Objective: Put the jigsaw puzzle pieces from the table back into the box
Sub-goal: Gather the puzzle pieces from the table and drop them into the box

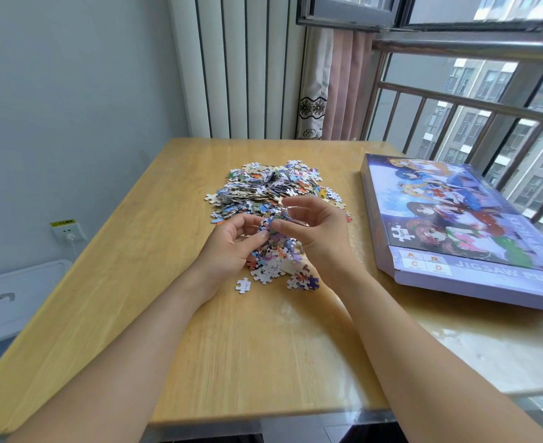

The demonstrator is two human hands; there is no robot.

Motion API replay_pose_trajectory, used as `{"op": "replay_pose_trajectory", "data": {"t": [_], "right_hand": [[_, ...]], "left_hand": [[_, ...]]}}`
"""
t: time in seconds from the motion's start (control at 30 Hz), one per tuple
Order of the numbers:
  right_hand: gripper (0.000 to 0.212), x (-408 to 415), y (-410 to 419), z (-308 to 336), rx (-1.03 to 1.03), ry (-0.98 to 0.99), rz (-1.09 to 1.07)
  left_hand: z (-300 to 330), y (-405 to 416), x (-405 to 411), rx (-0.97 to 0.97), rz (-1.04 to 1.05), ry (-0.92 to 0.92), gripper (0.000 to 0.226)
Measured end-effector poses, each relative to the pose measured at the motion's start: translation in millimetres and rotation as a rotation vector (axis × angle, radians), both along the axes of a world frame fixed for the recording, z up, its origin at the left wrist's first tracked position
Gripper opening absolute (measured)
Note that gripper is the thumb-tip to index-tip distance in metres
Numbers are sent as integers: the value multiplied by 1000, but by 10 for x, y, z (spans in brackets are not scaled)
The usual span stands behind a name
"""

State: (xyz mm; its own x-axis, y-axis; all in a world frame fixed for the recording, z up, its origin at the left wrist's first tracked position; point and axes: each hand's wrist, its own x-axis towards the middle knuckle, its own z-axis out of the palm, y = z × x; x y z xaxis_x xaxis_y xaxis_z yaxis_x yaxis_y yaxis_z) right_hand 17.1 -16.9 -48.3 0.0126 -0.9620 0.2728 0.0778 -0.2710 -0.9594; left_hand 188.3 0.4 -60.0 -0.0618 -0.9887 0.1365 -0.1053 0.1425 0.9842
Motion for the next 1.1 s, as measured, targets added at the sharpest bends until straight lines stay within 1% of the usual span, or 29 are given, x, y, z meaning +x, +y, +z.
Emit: {"op": "replay_pose_trajectory", "data": {"t": [0.13,0.23,0.33,0.47,0.57,0.63,0.73,0.8,0.87,0.93,1.03,1.1], "right_hand": [[33,28,-8,-56,79,25,30],[39,40,3,-68,122,33,74],[47,68,12,-61,147,41,110],[35,32,45,-10,221,-57,216],[31,4,84,22,267,-122,190],[29,-26,116,46,331,-231,167],[17,-79,191,109,490,-449,230],[10,-139,302,179,613,-570,257],[9,-222,411,207,693,-650,273],[11,-360,571,235,725,-647,310],[10,-585,818,247,726,-514,348],[9,-787,965,259,702,-498,319]], "left_hand": [[14,7,11,21,-18,26,19],[25,12,15,42,-38,89,19],[26,21,6,78,-80,192,22],[25,29,-2,92,-84,278,33],[25,40,-4,73,-30,282,42],[40,72,-30,43,33,256,38],[71,120,-21,-45,156,176,25],[143,168,-16,-128,163,69,20],[231,192,-40,-218,104,-54,22],[333,219,-148,-263,35,-142,25],[372,272,-341,-291,-43,-233,29],[348,308,-522,-295,-103,-309,30]]}}
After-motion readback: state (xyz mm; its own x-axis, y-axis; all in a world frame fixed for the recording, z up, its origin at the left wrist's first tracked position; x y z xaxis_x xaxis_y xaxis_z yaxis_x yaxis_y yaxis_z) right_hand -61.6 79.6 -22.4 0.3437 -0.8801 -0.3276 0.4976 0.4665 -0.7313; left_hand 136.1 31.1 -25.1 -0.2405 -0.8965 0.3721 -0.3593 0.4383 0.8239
